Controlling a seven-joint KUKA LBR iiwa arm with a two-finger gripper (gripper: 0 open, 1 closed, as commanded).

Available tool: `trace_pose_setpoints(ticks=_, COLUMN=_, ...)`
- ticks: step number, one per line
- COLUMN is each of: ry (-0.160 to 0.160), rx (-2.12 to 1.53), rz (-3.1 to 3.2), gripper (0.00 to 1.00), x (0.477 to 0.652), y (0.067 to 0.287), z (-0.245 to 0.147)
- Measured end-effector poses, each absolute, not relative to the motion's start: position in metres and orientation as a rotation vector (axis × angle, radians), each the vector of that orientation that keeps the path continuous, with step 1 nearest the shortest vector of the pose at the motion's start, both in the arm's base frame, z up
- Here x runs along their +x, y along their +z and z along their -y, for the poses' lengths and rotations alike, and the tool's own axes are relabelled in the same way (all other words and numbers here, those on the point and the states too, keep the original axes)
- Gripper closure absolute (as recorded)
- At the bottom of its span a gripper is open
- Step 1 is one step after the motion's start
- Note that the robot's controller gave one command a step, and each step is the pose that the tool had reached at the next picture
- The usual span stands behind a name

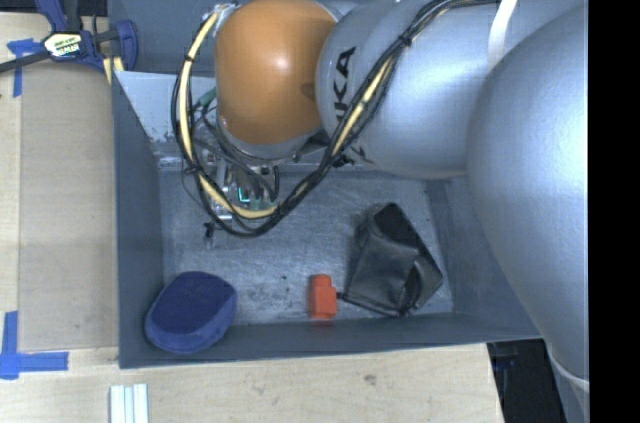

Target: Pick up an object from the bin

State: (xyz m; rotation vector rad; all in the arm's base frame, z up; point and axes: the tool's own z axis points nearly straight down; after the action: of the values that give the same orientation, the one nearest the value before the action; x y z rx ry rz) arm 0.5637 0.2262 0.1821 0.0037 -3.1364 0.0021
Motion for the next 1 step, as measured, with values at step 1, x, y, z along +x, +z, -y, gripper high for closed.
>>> trace_pose_setpoints(ticks=1, ry=0.001, rx=0.820, rz=3.034, gripper=0.00, x=0.5148, y=0.0712, z=-0.2305)
